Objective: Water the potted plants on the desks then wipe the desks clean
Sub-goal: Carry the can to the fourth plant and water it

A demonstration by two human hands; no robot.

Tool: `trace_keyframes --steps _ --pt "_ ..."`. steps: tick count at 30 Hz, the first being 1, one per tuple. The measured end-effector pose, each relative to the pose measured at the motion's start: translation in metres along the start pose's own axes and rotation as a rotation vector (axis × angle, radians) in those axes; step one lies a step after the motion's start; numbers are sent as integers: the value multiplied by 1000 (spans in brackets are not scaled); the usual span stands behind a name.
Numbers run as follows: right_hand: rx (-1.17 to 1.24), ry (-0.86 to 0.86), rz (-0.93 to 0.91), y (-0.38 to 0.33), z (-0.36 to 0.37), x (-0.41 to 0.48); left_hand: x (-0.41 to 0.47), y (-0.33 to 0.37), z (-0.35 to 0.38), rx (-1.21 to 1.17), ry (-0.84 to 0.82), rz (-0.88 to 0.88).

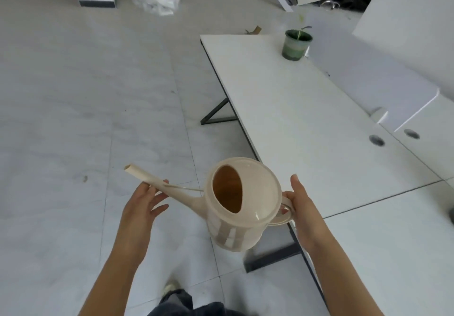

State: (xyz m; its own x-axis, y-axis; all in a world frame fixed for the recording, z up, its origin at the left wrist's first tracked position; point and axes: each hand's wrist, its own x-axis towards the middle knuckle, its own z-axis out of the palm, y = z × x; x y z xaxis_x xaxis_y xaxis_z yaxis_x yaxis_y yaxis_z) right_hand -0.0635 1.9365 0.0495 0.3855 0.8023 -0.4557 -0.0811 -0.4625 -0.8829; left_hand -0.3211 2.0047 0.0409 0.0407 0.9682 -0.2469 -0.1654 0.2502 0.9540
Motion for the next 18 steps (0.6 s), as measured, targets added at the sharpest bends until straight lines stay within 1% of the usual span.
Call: trace_keyframes --steps 3,8,13,18 --pt "-27 -30 -2 -10 38 12 24 14 -38 28 -48 29" --pt "-27 15 -18 -22 91 38 66 37 -77 31 -97 32" --pt "-8 73 -25 -42 128 57 104 54 -92 22 -89 5" --pt "22 148 -11 -63 143 96 146 65 -87 34 -90 -22"
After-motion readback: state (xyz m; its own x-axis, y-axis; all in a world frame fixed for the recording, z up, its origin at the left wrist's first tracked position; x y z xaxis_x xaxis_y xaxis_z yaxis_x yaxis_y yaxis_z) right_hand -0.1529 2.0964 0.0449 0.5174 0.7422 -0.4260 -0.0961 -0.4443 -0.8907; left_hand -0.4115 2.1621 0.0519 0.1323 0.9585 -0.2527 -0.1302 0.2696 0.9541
